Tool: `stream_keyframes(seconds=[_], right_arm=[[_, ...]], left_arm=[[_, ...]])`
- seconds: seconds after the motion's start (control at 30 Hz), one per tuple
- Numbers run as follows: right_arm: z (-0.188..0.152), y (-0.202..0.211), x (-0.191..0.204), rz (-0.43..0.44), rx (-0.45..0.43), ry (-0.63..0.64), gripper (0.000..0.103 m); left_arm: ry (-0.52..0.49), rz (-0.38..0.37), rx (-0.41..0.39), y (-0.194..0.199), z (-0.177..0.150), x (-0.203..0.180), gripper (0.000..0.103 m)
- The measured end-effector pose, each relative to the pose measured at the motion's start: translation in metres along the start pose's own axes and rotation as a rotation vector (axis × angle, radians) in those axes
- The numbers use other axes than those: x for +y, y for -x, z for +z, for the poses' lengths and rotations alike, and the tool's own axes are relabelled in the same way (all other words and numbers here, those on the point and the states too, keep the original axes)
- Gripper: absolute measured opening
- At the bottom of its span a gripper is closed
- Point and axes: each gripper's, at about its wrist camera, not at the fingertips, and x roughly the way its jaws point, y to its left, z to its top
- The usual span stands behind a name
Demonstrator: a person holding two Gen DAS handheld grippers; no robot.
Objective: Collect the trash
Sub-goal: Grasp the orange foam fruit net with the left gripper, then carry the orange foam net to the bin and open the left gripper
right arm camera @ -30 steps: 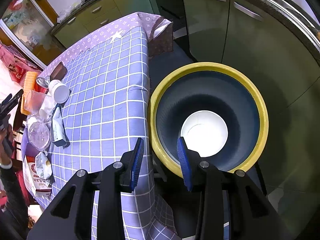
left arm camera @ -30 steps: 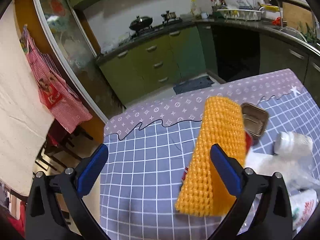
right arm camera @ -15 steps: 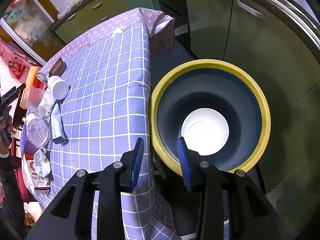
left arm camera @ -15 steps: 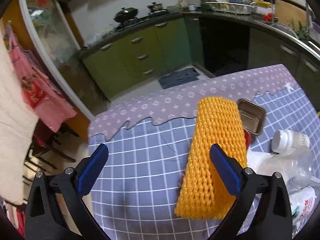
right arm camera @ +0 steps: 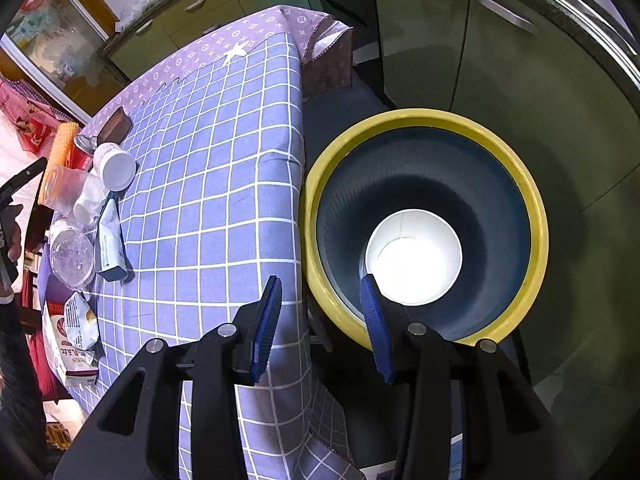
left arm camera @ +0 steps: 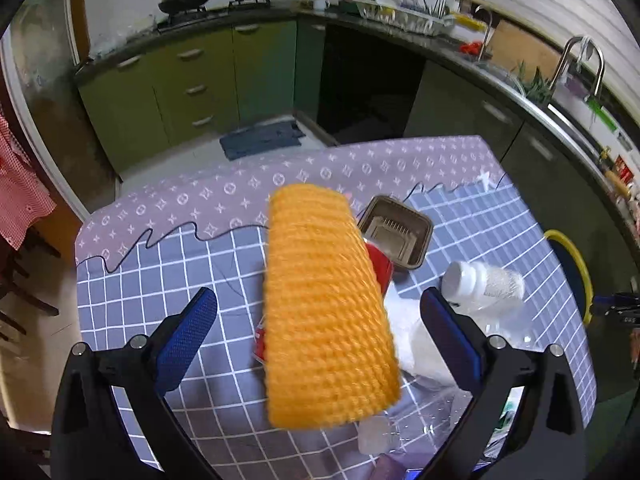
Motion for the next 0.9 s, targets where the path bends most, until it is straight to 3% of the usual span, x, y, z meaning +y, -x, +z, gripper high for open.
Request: stream_keyframes(seconds=[0.13,0.37,0.5,0.57,0.67,0.9], right_arm=[[-0.001,-0.001,-0.001,0.001,0.004,0.001,0.041],[-0.001,-0.003,0.000,0.003,0.007,0.002,0.041],[-0.001,-0.003,0.001,0.005,0.009,0.003,0.041],[-0.001,-0.003,0.002,0.006,0.008,0.004,0.041],[-0.001,-0.002,0.002,0.007,0.006,0.003,0.041],[-0.002,0.000,0.000,0.014,0.000,-0.001,0.041]], left_arm=[[0.005,0.037,0.019,-0.006,0.000,0.003,0.097],[-0.012,0.005,0.069,-0.012,-0.002,0.005,0.095],[-0.010,-0.036,0.117,-0.017,-0.004,0.004,0.060],[-0.017,-0.028,0.108,-0.016,-0.005,0.003,0.054],[-0.026,-0.057,0.089,-0.009,-0.006,0.001,0.036],[-0.099,-0.079,-0.001,0.027,-0.006,-0.018,0.024]])
